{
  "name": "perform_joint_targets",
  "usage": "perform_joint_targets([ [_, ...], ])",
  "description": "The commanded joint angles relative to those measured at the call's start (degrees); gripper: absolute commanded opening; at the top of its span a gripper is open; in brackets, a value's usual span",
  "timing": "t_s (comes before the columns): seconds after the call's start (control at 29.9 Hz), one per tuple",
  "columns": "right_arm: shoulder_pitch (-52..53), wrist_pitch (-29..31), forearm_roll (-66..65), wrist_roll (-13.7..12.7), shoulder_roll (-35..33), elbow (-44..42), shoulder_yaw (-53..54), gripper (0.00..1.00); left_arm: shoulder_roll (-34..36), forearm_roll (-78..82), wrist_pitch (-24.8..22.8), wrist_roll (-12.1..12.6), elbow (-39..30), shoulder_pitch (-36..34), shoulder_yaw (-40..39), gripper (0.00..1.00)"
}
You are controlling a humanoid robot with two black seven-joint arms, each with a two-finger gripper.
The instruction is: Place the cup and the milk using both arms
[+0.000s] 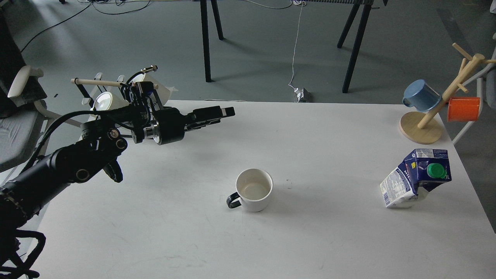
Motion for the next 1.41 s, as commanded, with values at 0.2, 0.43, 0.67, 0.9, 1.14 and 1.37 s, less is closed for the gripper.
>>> perform_joint_targets([
  [0.2, -24.3, 0.0, 2.7, 0.0, -0.7, 4.0, 6.7, 0.99, 11.0, -23.7, 0.0, 0.0, -0.1, 0.2, -3.0, 0.86],
  [0.43, -31.6, 0.0, 2.6, 0.0, 7.7, 14.2, 4.5, 0.99, 11.7, -24.8, 0.0, 0.0, -0.1, 0.4, -2.2, 0.87],
  [0.67, -31.0, 0.0, 1.0, 0.0, 12.1, 14.6, -3.4, 0.99, 11.9, -24.7, 0.0, 0.0, -0.1, 1.3, -2.2, 0.87],
  [0.9, -28.5, 0.0, -0.4, 0.0, 14.6, 14.1, -3.7, 0.99, 11.6, -24.7, 0.0, 0.0, 0.0, 2.3, -2.2, 0.87],
  [1.14, -24.4, 0.0, -2.9, 0.0, 16.8, 13.3, -3.7, 0.99, 11.5, -24.7, 0.0, 0.0, -0.1, 2.5, -2.2, 0.87],
  [1.37, -21.9, 0.0, -5.0, 0.0, 18.4, 12.7, -3.7, 0.99, 11.8, -24.6, 0.0, 0.0, 0.0, 3.2, -2.2, 0.88],
])
